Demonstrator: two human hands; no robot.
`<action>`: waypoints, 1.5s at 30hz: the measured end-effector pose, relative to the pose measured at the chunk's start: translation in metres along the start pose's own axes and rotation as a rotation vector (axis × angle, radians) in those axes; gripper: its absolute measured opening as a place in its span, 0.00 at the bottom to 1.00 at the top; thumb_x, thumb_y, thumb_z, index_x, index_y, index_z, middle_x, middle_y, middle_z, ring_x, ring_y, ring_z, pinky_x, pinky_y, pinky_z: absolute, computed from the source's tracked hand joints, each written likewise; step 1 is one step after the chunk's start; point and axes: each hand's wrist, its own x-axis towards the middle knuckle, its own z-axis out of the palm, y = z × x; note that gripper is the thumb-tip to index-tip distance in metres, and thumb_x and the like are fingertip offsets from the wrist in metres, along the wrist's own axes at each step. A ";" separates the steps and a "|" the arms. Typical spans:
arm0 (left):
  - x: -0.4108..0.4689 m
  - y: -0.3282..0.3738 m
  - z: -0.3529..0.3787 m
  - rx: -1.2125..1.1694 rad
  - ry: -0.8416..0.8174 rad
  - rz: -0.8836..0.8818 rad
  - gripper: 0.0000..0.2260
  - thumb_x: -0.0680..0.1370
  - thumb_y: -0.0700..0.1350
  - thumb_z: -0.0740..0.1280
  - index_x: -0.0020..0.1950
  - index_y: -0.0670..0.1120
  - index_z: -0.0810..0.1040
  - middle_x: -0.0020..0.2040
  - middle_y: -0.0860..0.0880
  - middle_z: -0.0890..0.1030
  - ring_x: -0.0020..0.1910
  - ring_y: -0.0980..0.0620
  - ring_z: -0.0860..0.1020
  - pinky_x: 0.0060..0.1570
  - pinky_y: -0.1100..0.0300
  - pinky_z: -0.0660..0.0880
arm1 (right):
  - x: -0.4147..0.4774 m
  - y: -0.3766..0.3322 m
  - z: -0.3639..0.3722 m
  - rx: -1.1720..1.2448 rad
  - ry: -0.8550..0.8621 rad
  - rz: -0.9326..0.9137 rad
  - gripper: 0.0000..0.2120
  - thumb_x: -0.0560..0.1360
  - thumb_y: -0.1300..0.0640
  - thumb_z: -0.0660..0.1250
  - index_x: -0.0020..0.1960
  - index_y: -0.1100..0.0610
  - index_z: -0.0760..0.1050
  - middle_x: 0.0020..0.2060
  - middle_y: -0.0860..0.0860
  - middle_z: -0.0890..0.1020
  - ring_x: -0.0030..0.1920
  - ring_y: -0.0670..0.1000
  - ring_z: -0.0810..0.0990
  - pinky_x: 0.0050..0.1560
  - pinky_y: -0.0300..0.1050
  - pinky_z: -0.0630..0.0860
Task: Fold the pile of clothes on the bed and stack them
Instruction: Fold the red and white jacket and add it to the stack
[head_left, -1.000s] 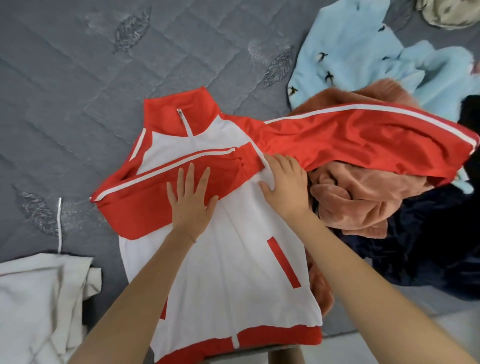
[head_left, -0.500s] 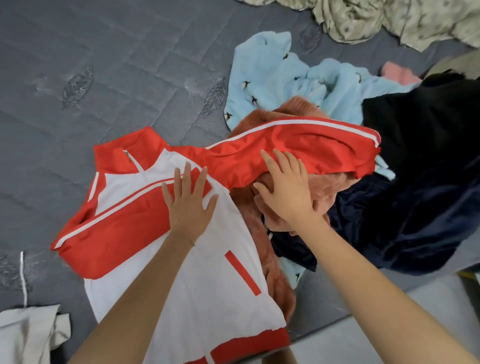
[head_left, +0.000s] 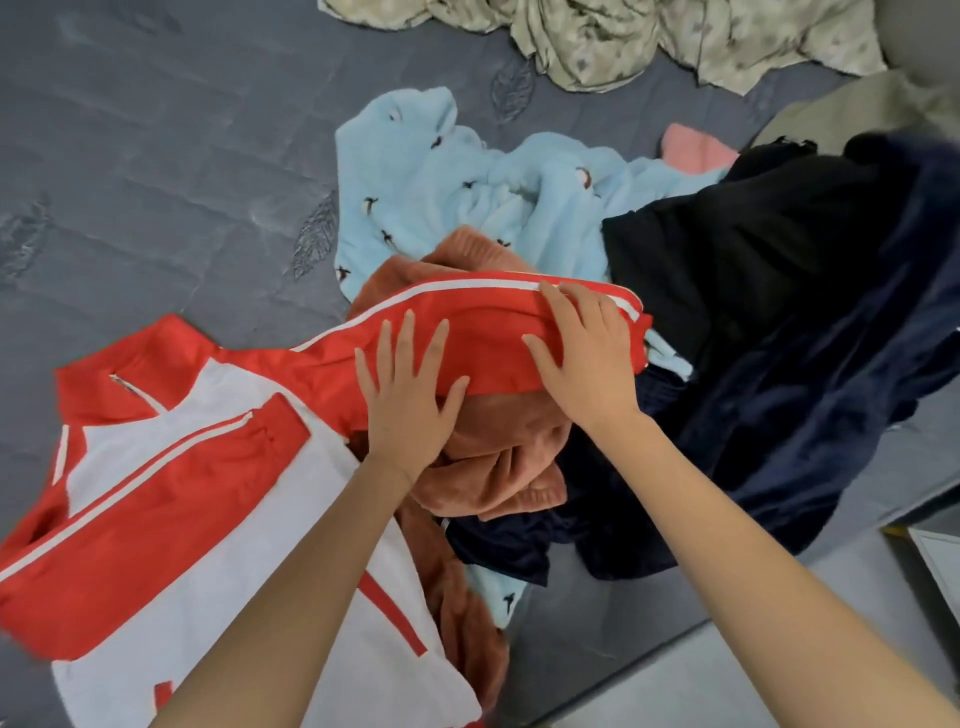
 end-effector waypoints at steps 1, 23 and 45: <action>0.003 0.010 0.002 0.003 -0.001 0.022 0.27 0.80 0.60 0.54 0.78 0.54 0.61 0.78 0.43 0.60 0.78 0.40 0.55 0.73 0.34 0.52 | 0.003 0.010 -0.003 -0.003 0.016 0.010 0.24 0.78 0.48 0.65 0.71 0.57 0.70 0.64 0.56 0.75 0.63 0.59 0.72 0.65 0.55 0.66; 0.017 0.049 0.004 -0.179 -0.189 0.035 0.29 0.78 0.63 0.51 0.78 0.55 0.60 0.80 0.45 0.50 0.79 0.42 0.50 0.75 0.39 0.47 | -0.002 0.063 -0.029 0.183 -0.096 0.329 0.11 0.79 0.52 0.64 0.40 0.57 0.73 0.34 0.51 0.76 0.37 0.51 0.72 0.39 0.45 0.66; -0.111 -0.113 -0.102 -1.011 -0.156 -0.244 0.29 0.75 0.43 0.74 0.71 0.48 0.63 0.63 0.57 0.72 0.59 0.70 0.72 0.60 0.71 0.71 | -0.031 -0.236 0.050 0.969 -0.494 0.496 0.05 0.80 0.59 0.66 0.48 0.61 0.74 0.34 0.53 0.79 0.26 0.46 0.79 0.29 0.40 0.78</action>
